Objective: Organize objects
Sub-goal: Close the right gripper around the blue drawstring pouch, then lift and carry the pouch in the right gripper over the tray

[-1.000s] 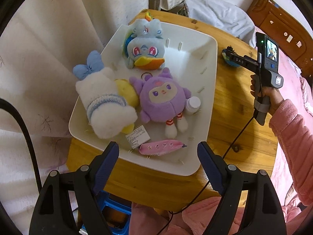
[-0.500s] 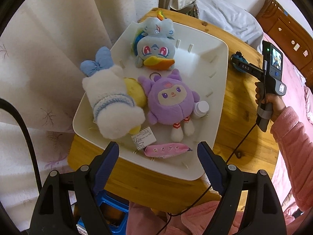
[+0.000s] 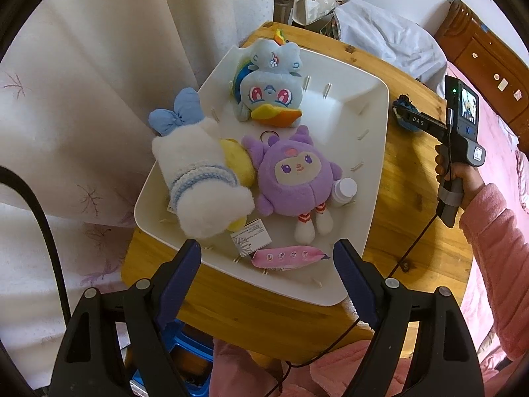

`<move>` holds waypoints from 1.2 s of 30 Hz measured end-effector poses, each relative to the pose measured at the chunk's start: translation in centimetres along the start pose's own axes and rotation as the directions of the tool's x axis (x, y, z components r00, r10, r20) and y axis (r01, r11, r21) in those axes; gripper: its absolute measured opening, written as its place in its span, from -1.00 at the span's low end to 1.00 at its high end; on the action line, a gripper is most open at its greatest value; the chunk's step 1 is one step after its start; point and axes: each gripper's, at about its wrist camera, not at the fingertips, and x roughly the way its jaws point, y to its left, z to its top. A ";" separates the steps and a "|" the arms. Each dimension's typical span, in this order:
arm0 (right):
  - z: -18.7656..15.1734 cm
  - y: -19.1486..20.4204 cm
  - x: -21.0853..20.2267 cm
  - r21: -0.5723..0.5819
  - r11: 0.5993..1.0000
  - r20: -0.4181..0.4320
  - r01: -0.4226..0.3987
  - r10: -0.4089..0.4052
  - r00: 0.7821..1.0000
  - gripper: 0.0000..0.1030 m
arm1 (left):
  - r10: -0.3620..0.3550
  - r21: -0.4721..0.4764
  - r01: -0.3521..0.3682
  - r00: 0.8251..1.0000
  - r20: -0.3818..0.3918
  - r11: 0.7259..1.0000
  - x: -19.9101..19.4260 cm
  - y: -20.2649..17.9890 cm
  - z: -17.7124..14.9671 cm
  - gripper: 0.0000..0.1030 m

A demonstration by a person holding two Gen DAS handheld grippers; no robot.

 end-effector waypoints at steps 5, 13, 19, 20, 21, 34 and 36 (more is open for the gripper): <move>0.0 0.1 -0.1 -0.019 1.000 -0.008 0.009 -0.009 1.000 0.19 | 0.020 -0.004 -0.020 1.000 0.023 1.000 -0.6 0.3 -0.1 0.65; -1.0 0.7 -1.0 -0.032 0.999 -0.036 0.000 -0.001 0.999 0.19 | 0.027 -0.011 -0.026 0.998 0.062 1.000 -1.9 1.0 -0.4 0.65; -2.2 1.4 -2.4 -0.025 1.000 -0.048 -0.012 0.011 0.999 0.19 | 0.024 0.003 -0.025 0.996 0.087 1.000 -2.7 1.0 -0.9 0.65; -2.5 1.6 -2.7 -0.025 1.000 -0.052 -0.015 0.014 0.999 0.19 | 0.024 0.008 -0.025 0.996 0.091 1.000 -2.8 1.0 -1.0 0.65; -2.7 1.7 -3.0 -0.025 1.000 -0.055 -0.018 0.016 0.998 0.19 | 0.025 0.014 -0.026 0.995 0.096 1.000 -3.0 0.9 -1.1 0.65; -5.7 2.8 -7.6 -0.002 1.000 -0.056 -0.020 0.020 0.998 0.19 | -0.044 0.056 0.036 0.985 0.164 0.998 -4.3 0.8 -1.4 0.65; -6.0 2.8 -8.6 0.017 1.000 -0.049 -0.013 0.014 0.999 0.19 | -0.061 0.077 0.048 0.983 0.175 0.996 -4.4 0.7 -1.3 0.65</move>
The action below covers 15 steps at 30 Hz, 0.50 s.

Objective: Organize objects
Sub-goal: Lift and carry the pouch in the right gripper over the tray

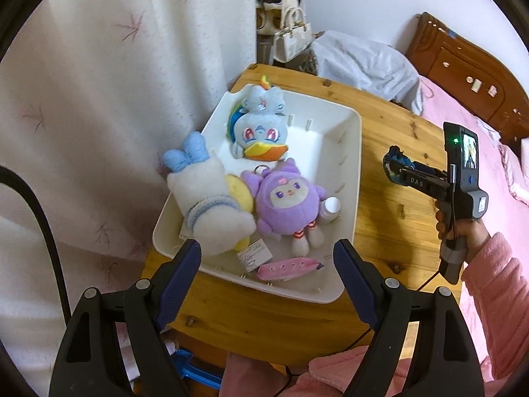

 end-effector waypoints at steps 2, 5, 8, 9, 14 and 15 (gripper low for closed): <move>-0.3 0.0 -1.0 0.015 1.000 0.009 0.006 -0.006 1.000 0.19 | -0.019 0.019 0.019 1.000 0.013 1.000 -0.1 -0.1 0.1 0.65; -0.7 0.2 -2.4 0.029 0.999 0.020 0.028 -0.029 0.999 0.19 | -0.057 0.053 0.056 0.998 0.028 0.997 -0.2 -0.2 0.3 0.65; -1.1 0.3 -4.2 0.054 0.997 0.044 0.060 -0.062 0.997 0.19 | -0.098 0.098 0.093 0.994 0.041 0.991 -0.4 0.0 0.4 0.65; -1.2 0.4 -4.8 0.066 0.996 0.054 0.067 -0.071 0.996 0.19 | -0.113 0.113 0.107 0.993 0.045 0.988 -0.5 0.2 0.5 0.65; -1.6 1.4 -7.4 0.121 0.986 0.087 0.115 -0.126 0.988 0.19 | -0.175 0.174 0.162 0.983 0.061 0.971 -1.2 1.4 1.1 0.65; -1.7 1.6 -7.8 0.129 0.984 0.092 0.121 -0.133 0.987 0.19 | -0.184 0.186 0.169 0.981 0.068 0.968 -1.4 1.7 1.2 0.65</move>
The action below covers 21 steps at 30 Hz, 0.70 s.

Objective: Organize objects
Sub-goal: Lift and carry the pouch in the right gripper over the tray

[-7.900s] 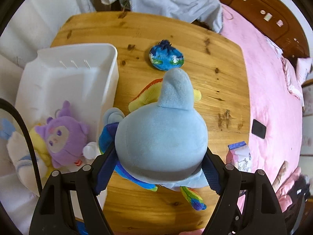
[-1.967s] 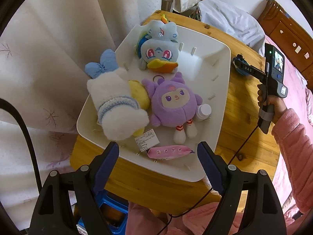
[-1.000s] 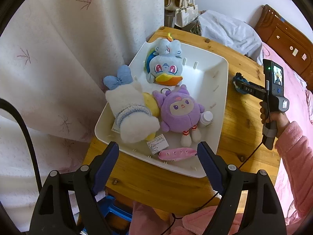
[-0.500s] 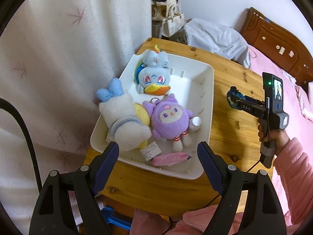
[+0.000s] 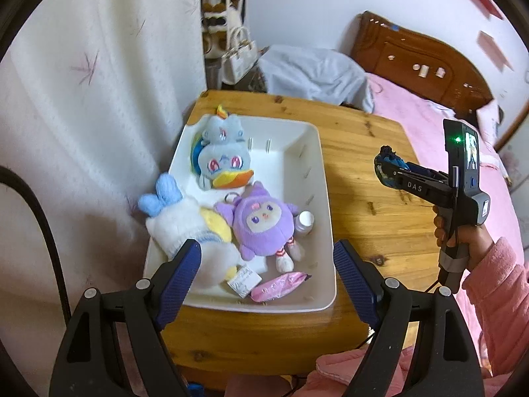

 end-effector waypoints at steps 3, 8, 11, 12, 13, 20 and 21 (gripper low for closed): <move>-0.3 0.9 -1.2 0.023 0.999 0.021 0.025 -0.025 0.999 0.19 | -0.036 0.035 0.035 0.999 0.012 0.999 -0.4 0.9 0.2 0.65; -1.0 3.4 -3.2 0.047 0.998 0.058 0.044 -0.047 0.997 0.19 | -0.080 0.088 0.078 0.997 0.019 0.993 -1.0 2.0 0.1 0.65; -1.5 5.2 -4.2 0.045 0.998 0.079 0.043 -0.046 0.996 0.19 | -0.113 0.124 0.108 0.993 0.030 0.986 -1.7 2.6 -0.2 0.65; -1.6 5.8 -4.5 0.046 0.998 0.085 0.041 -0.045 0.995 0.19 | -0.116 0.137 0.110 0.993 0.032 0.984 -1.9 2.8 -0.4 0.65; -1.8 6.4 -4.7 0.048 0.998 0.089 0.040 -0.044 0.995 0.19 | -0.119 0.147 0.112 0.992 0.034 0.983 -2.0 3.1 -0.5 0.65; -2.8 11.0 -5.8 0.019 1.000 0.102 -0.002 0.000 0.995 0.19 | -0.143 0.165 0.135 0.989 0.038 0.977 -2.7 5.2 -1.3 0.65; -2.9 11.7 -5.8 0.010 1.000 0.101 -0.007 0.006 0.995 0.20 | -0.144 0.164 0.136 0.989 0.038 0.977 -2.7 5.5 -1.5 0.65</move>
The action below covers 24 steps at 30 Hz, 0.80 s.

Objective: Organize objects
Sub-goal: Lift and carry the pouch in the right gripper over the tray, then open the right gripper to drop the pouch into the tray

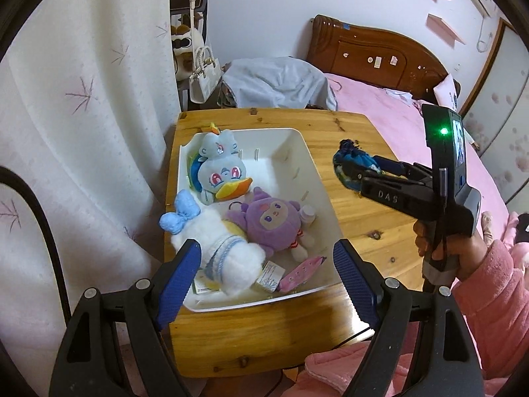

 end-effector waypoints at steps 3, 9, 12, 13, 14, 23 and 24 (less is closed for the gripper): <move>-0.6 1.6 0.0 -0.022 1.000 -0.011 -0.018 0.017 1.000 0.20 | -0.010 -0.004 0.009 1.000 -0.005 1.000 -0.1 0.7 -0.4 0.65; -2.1 4.2 0.1 -0.042 0.998 -0.057 -0.053 0.050 0.997 0.21 | -0.027 0.006 0.027 0.999 -0.045 1.000 0.4 1.0 -1.3 0.65; -2.9 4.9 0.1 -0.041 0.997 -0.073 -0.065 0.062 0.995 0.22 | -0.035 0.013 0.035 0.998 -0.052 0.999 0.5 0.9 -1.5 0.65; -3.1 5.1 0.1 -0.035 0.997 -0.079 -0.074 0.071 0.994 0.23 | -0.036 0.015 0.036 0.998 -0.054 0.999 0.5 0.8 -1.6 0.65; -3.3 5.1 0.1 -0.029 0.996 -0.087 -0.084 0.081 0.993 0.25 | -0.037 0.015 0.038 0.998 -0.057 0.999 0.5 0.8 -1.7 0.65; -4.6 5.7 -0.3 0.001 0.989 -0.116 -0.149 0.148 0.982 0.39 | -0.047 0.003 0.047 0.994 -0.103 0.999 1.3 0.2 -2.2 0.65; -4.7 5.7 -0.4 0.006 0.988 -0.118 -0.155 0.155 0.981 0.42 | -0.040 0.007 0.041 0.993 -0.111 0.999 1.5 0.0 -2.3 0.65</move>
